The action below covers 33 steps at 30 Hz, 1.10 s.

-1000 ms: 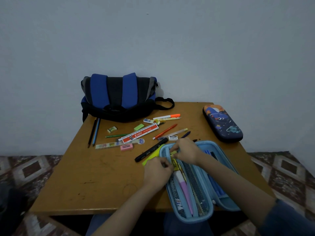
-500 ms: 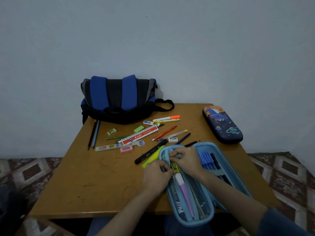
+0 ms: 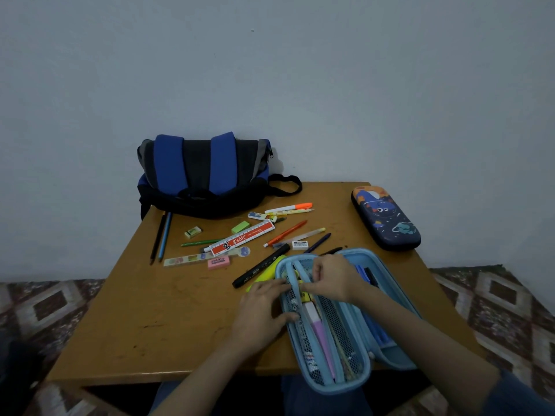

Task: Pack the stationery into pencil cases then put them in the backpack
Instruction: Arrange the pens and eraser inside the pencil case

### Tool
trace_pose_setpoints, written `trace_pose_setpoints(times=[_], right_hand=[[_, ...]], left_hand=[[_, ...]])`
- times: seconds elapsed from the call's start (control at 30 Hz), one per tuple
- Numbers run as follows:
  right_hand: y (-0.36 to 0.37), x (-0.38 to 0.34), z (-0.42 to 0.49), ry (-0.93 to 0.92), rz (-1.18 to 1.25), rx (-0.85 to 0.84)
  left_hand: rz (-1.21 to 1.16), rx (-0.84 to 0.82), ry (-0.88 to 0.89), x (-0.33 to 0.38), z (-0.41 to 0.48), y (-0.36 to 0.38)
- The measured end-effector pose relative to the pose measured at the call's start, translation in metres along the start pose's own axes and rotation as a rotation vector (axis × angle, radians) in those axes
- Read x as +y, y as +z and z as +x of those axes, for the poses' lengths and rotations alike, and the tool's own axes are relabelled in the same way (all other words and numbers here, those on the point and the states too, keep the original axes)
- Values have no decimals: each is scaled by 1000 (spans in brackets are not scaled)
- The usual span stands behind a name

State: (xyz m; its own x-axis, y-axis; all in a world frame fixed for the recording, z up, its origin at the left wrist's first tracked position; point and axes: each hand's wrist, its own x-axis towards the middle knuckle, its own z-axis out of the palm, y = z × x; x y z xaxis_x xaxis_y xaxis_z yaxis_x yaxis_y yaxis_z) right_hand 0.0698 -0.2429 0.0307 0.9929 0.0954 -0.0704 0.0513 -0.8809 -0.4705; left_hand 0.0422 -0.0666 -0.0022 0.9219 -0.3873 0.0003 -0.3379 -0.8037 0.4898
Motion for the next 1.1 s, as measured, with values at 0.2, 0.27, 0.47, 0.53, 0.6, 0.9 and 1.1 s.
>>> trace_pose_setpoints(times=[0.2, 0.27, 0.47, 0.53, 0.6, 0.9, 1.1], right_hand=[[4, 4, -9, 2, -89, -74], [4, 3, -8, 43, 17, -63], [8, -3, -11, 65, 151, -48], [11, -3, -15, 47, 123, -57], [13, -2, -19, 49, 137, -47], [2, -4, -32, 163, 450, -116], [12, -10, -30, 190, 347, -39]], left_hand=[[7, -131, 53, 5, -2, 1], [30, -133, 40, 5, -3, 4], [75, -136, -14, 12, -3, 10], [67, -134, -23, 13, -3, 10], [56, -136, -28, 13, -3, 11], [22, -91, -4, 9, -7, 14], [21, -98, 6, 8, -6, 14]])
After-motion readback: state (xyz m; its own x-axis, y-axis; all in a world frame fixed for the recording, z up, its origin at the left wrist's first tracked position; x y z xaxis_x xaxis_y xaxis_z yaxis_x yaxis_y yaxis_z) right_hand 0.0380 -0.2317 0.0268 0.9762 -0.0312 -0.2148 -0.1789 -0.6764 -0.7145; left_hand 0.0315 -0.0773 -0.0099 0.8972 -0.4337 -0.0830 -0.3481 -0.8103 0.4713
